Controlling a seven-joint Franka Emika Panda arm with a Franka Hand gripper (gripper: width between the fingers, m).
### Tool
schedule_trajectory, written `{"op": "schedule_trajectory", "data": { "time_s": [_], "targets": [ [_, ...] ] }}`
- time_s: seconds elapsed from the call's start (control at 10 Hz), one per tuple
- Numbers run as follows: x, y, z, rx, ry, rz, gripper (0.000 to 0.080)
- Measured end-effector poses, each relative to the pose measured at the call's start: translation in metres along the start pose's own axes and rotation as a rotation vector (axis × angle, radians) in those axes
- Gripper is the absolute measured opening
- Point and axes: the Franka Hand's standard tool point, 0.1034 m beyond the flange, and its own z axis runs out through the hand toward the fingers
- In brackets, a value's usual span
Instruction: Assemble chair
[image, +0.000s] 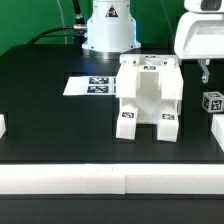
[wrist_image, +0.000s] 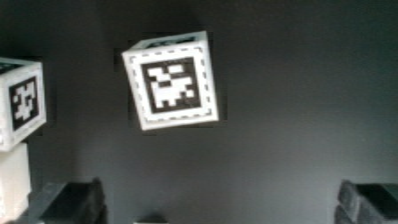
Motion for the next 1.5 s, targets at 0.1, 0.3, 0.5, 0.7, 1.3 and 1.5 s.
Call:
{"op": "schedule_trajectory", "data": {
  "time_s": [0.1, 0.3, 0.5, 0.7, 1.3, 1.5],
  "targets": [
    [-0.001, 0.001, 0.002, -0.002, -0.003, 0.001, 0.0649],
    [-0.002, 0.002, 0.004, -0.005, -0.006, 0.001, 0.0649],
    [0.001, 0.002, 0.004, -0.002, 0.005, 0.002, 0.0649],
    [0.003, 0.002, 0.005, -0.001, 0.015, 0.003, 0.0649],
    [0.015, 0.017, -0.006, 0.002, 0.031, -0.01, 0.0649],
    [0.019, 0.021, -0.011, 0.003, 0.034, -0.018, 0.0649]
  ]
}}
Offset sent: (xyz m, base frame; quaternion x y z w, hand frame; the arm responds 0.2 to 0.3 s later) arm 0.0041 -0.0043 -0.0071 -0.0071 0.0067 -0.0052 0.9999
